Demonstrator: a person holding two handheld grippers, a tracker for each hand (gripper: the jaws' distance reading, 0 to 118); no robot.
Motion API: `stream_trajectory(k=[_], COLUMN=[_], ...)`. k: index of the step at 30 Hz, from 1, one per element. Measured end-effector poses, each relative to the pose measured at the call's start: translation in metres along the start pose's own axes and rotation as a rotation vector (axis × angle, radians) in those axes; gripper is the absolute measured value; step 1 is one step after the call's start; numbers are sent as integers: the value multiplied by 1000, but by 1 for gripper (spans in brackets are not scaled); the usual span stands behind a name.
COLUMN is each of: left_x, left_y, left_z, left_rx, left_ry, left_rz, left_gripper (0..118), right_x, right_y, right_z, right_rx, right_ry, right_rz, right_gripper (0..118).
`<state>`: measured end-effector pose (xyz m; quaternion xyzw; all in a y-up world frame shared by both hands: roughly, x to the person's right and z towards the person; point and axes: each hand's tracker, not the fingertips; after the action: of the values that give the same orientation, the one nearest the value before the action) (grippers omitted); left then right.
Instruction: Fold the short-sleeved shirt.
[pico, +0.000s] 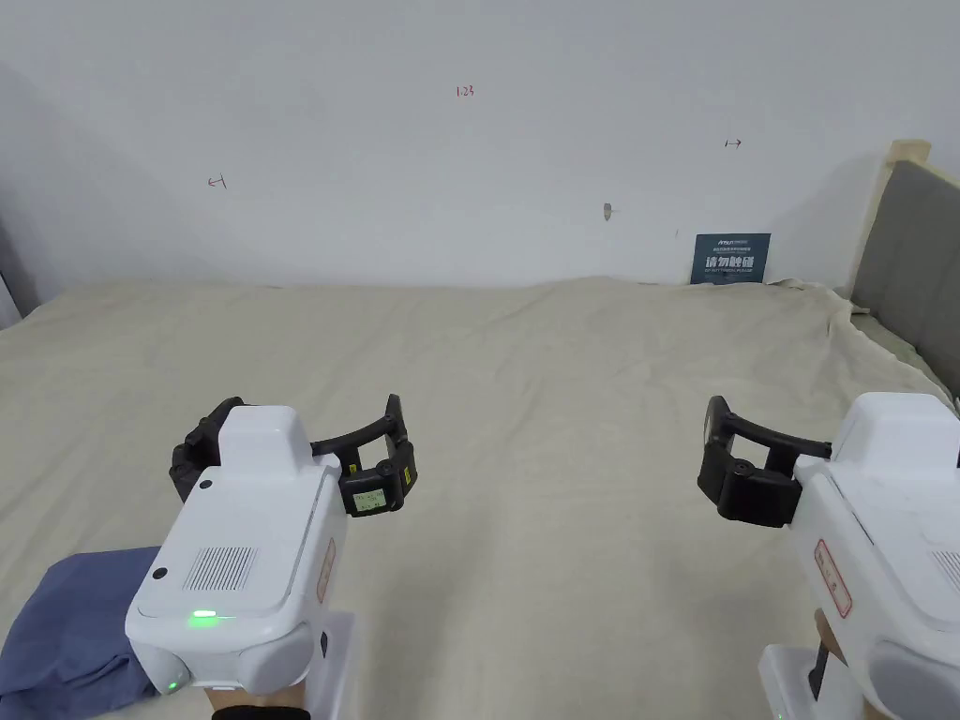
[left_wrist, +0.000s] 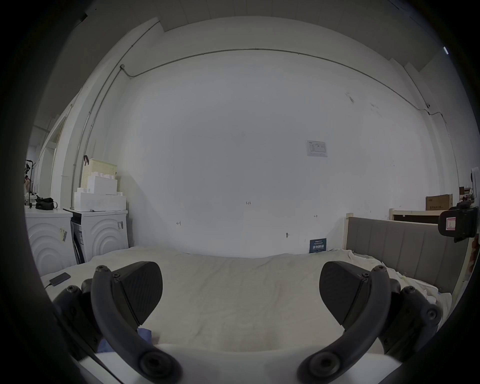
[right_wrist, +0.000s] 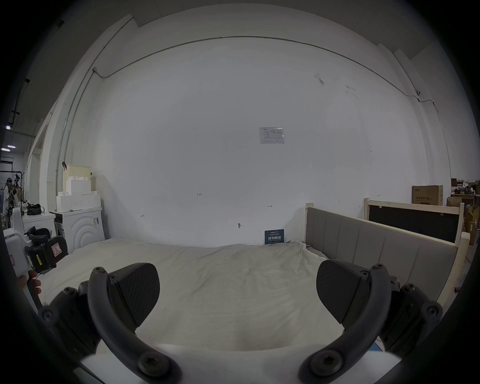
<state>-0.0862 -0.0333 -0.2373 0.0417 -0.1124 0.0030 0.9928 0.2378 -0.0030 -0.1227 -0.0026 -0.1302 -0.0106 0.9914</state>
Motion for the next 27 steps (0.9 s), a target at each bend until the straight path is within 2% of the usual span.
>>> stream_trajectory(k=[21,23,27], left_x=[0,-1,-3], left_y=[-1,0,1], left_z=[-1,-1,1], left_rx=[-6,-7,-10], left_ry=[-6,-8,-13], left_rz=[-7,-4,3], left_gripper=[118,118,118], right_x=[1,0,3], right_y=[2,5,11], right_z=[-2,-2,-6], right_rx=[-7,-40,-217], right_ry=[1,-26,-164], right_rz=[-2,-50,-164], right_gripper=[118,118,118])
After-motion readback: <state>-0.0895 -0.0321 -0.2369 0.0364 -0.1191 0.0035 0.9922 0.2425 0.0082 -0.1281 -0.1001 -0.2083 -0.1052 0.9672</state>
